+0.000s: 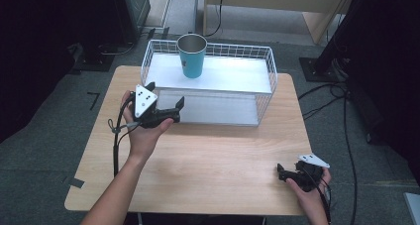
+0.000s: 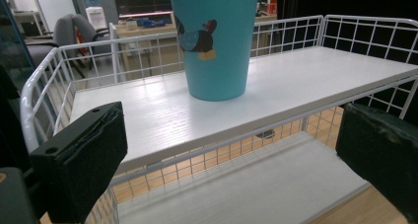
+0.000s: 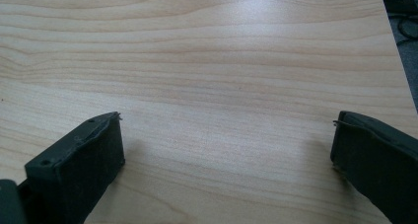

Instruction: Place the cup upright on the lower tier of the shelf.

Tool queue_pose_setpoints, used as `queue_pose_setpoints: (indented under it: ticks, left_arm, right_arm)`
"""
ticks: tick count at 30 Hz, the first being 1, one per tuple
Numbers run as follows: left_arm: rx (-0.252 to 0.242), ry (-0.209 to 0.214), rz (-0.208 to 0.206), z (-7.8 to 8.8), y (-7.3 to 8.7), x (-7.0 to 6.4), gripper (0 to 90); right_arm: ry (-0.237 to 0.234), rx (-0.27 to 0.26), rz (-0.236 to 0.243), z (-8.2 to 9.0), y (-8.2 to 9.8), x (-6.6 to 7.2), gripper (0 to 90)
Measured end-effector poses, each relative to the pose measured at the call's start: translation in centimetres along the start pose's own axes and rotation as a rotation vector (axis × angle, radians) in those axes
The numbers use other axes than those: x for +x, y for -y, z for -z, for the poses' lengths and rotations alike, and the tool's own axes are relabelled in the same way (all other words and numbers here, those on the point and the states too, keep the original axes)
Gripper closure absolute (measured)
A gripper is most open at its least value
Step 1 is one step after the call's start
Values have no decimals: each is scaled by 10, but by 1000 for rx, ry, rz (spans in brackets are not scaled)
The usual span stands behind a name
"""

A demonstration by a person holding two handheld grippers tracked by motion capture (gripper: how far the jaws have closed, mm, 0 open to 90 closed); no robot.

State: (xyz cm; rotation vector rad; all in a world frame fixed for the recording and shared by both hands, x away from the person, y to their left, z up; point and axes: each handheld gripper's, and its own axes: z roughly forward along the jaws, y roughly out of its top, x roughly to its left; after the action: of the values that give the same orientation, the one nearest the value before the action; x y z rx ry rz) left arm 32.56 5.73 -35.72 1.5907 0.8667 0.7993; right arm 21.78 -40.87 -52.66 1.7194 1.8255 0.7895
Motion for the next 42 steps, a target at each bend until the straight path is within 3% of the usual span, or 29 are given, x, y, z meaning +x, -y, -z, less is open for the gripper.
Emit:
queue_pose_setpoints:
  ticks: [24,42]
  left_arm:
    - [24,-81,-4,51,40,12,0]
    - [72,-139,25,88,89,29,0]
  right_arm:
    - [0,2,-1,0,0,0,0]
    - [0,4,-1,0,0,0,0]
